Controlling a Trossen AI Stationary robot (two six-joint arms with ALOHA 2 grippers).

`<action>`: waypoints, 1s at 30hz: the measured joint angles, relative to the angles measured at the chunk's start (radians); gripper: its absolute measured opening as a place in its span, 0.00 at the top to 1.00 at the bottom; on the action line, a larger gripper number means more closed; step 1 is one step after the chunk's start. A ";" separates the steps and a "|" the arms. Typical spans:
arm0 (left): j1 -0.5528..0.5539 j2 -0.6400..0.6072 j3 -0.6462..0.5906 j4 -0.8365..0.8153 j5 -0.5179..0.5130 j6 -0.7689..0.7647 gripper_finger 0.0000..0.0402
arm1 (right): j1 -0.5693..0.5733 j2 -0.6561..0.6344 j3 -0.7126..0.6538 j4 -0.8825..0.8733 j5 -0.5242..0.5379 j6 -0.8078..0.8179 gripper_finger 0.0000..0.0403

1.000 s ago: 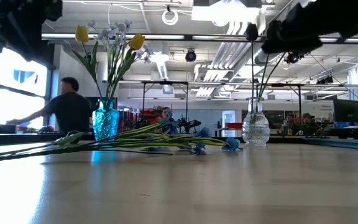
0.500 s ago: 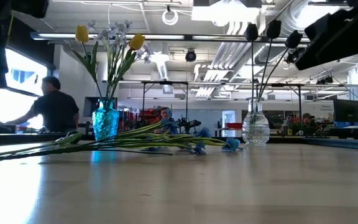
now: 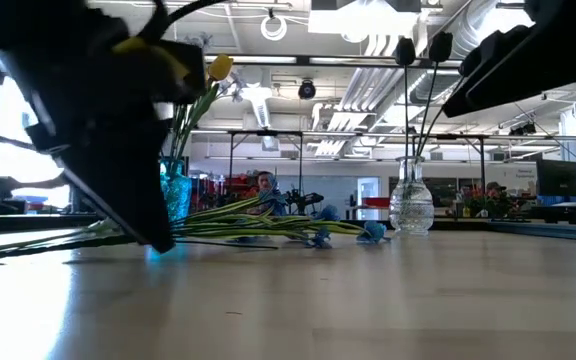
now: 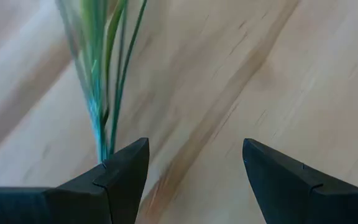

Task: Sort flowers into vase by color
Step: Put the white flowers into the transparent vase

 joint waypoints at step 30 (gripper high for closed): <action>0.067 0.022 0.034 -0.223 -0.053 -0.023 0.64 | 0.001 0.000 0.000 0.026 0.000 -0.003 0.58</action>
